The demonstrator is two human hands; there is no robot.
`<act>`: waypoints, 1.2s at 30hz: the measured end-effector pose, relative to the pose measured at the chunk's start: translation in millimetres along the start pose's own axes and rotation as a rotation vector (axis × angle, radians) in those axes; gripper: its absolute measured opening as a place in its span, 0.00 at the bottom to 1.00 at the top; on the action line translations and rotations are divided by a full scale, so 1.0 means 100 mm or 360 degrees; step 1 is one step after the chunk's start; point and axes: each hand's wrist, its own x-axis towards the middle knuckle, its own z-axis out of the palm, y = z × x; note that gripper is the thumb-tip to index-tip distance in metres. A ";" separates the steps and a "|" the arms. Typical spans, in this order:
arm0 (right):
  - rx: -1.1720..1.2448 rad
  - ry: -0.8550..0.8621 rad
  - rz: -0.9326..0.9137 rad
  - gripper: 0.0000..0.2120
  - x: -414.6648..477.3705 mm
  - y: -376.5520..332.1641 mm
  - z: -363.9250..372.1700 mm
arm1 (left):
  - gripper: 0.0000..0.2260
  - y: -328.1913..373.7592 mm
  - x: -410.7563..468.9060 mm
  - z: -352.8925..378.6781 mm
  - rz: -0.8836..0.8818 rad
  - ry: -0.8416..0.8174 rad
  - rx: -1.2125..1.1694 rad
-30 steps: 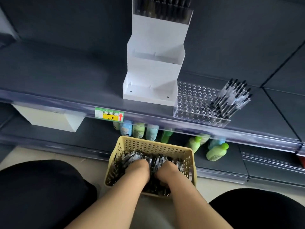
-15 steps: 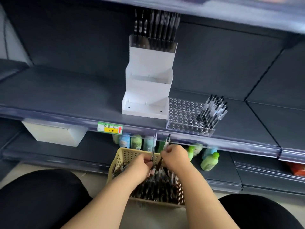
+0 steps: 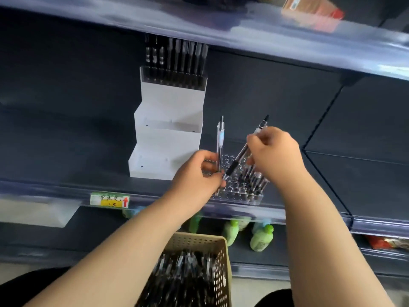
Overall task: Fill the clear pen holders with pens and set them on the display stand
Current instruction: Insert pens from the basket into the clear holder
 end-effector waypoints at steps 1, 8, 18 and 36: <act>0.0014 0.0029 -0.0003 0.07 0.06 0.02 -0.03 | 0.12 0.04 0.06 0.01 0.0050 -0.0022 0.0044; 0.0126 0.0212 0.0079 0.07 0.32 0.30 -0.14 | 0.21 0.16 0.52 0.12 0.0267 -0.0136 0.0155; -0.0176 0.0233 -0.0062 0.06 0.43 0.42 -0.01 | 0.04 -0.04 0.92 0.36 0.0109 -0.0190 0.0035; -0.0569 0.0109 0.0066 0.06 0.39 0.55 0.06 | 0.16 0.02 0.95 0.21 0.0209 -0.0062 0.0157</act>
